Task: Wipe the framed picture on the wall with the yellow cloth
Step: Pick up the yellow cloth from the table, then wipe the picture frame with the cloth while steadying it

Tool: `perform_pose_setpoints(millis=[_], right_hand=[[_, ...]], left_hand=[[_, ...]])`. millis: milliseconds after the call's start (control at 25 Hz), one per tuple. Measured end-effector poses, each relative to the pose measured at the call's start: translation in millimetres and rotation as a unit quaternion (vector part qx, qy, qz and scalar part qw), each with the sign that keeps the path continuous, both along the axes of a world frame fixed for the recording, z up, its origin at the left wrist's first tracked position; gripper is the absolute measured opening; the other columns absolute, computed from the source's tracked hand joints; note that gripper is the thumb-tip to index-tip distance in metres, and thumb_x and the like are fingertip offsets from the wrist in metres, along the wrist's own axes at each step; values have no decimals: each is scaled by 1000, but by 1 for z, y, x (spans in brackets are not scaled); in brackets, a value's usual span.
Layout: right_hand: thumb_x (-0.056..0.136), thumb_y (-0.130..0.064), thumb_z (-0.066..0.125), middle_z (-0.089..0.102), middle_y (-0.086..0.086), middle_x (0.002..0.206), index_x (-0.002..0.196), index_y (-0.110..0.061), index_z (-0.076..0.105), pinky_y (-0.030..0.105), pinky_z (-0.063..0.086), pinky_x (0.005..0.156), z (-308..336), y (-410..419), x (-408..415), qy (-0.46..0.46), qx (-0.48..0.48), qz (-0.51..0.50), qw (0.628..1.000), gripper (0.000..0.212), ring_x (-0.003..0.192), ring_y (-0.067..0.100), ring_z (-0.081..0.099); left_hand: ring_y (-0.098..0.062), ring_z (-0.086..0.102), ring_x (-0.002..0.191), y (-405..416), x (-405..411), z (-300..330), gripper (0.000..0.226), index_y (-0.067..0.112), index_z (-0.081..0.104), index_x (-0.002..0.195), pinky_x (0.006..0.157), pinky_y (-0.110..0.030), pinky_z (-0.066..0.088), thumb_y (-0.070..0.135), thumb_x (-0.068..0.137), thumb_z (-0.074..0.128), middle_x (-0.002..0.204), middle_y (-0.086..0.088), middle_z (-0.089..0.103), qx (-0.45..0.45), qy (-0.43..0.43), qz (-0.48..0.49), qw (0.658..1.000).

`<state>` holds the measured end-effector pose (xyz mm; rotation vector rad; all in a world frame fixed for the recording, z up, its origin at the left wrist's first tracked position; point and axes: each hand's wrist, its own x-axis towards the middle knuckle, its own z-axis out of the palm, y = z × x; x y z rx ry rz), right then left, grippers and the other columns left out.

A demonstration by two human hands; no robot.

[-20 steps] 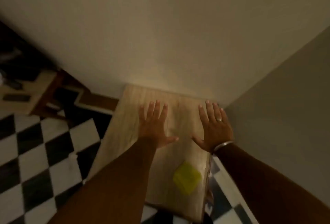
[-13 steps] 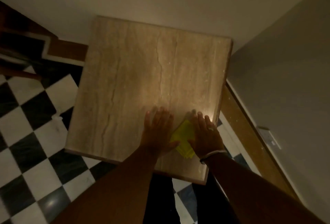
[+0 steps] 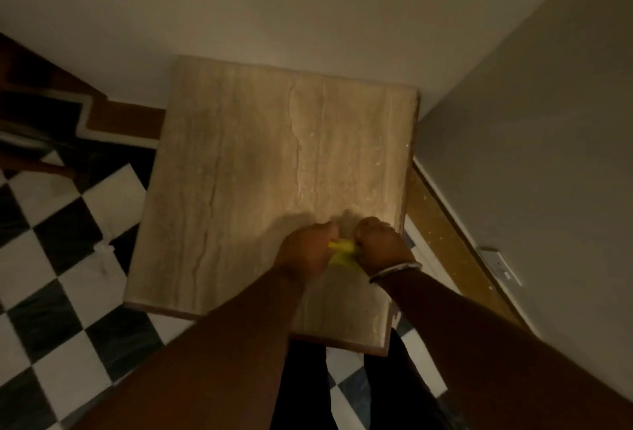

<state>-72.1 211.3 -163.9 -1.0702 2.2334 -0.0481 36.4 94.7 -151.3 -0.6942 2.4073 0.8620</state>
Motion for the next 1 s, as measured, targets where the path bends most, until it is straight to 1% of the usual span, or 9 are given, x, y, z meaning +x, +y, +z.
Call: perform_pose_setpoints(millis=[80,120,280,400,560,720,840,920,1000], right_hand=[[84,-15,56,67,20,99,92,-13,57,37,48,72,70,-13,-31,-33,-40,-76,996,8,92,37,64],[82,-14,59,67,23,93,87,-12,56,37,47,70,109,-17,-49,-27,-69,-108,991,6,88,39,64],[79,-13,67,68,22,84,87,-5,59,37,41,64,283,-10,-126,72,-205,-155,964,14,80,38,63],[78,-12,68,68,19,76,82,-8,59,31,37,60,449,28,-171,206,-291,-195,914,10,72,34,63],[77,-7,68,63,11,69,82,-7,61,29,38,59,673,115,-171,376,-377,-200,822,9,65,30,59],[82,-11,64,58,2,75,93,-14,61,25,34,55,834,208,-139,493,-437,-197,726,11,66,22,52],[88,-23,60,58,0,84,97,-21,54,21,34,52,915,287,-118,547,-447,-200,679,12,70,18,53],[88,-25,61,58,0,88,98,-22,50,21,35,53,952,339,-109,580,-453,-196,649,15,72,15,53],[85,-21,64,58,4,97,104,-19,50,17,36,56,983,395,-102,619,-460,-187,608,23,79,17,53]], left_hand=[[-33,61,105,-29,-33,69,24,15,62,111,85,-39,44,23,88,61,112,-12,68,18,58,-17,998],[-33,62,102,-43,-55,108,22,14,64,107,84,-41,47,21,86,63,108,-13,70,19,94,-37,995],[-29,63,87,-70,-159,282,16,13,68,94,74,-40,48,19,78,70,91,-11,73,-43,232,-155,959],[-28,65,79,-48,-225,444,11,14,68,91,70,-40,51,18,80,68,85,-10,74,-104,377,-244,887],[-30,68,82,31,-250,660,14,16,72,96,70,-35,51,17,82,70,90,-10,76,-163,574,-294,747],[-21,67,85,128,-237,825,29,20,74,104,76,-32,55,4,83,62,94,-5,76,-88,691,-298,652],[-19,64,107,212,-230,915,42,21,70,115,94,-39,56,-4,86,53,116,-5,72,28,723,-271,635],[-23,61,111,266,-232,955,38,21,68,118,96,-43,54,-1,90,52,118,-6,68,88,728,-265,626],[-24,60,107,323,-234,983,31,20,66,116,92,-41,56,3,92,54,114,-7,67,138,739,-271,601]])
